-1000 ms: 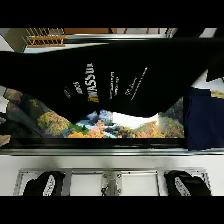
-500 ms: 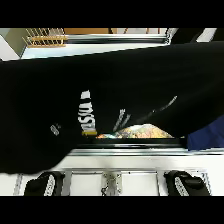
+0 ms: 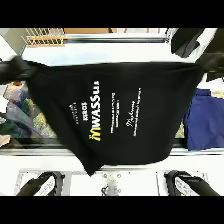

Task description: Fold the clothes and pants, and hang the long-sleeved shirts on hangers.

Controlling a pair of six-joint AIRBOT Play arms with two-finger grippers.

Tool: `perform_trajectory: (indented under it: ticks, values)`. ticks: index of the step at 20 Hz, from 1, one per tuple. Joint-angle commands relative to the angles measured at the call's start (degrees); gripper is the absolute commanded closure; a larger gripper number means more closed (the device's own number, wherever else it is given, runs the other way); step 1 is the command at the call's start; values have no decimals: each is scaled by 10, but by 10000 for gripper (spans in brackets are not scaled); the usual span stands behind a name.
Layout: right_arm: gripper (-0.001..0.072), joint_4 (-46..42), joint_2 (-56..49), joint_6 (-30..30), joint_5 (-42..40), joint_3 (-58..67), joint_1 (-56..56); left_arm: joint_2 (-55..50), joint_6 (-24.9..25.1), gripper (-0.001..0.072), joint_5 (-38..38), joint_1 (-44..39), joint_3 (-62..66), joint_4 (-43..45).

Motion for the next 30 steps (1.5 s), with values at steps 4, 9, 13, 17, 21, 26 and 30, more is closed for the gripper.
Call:
perform_trajectory:
  ticks: [4,9,13,17,21,26,30]
  values:
    - [700,6,-258,-5,-66,6,12,-339,41,701,49,-62,93,3]
    - [700,6,-317,46,-188,6,16,-463,26,701,48,-59,197,-1]
    - [701,1,-313,58,-176,4,17,-470,24,701,43,-53,191,0]
    - [701,-21,-280,59,-160,-68,17,-424,25,701,66,-47,89,4]
    - [699,-24,-243,58,-179,-173,18,-383,46,701,100,-51,-13,4]
    - [687,-5,-242,58,-179,-221,18,-379,58,700,99,-54,-71,3]
    - [190,52,-231,58,-176,-221,17,-360,54,149,100,-43,-71,0]
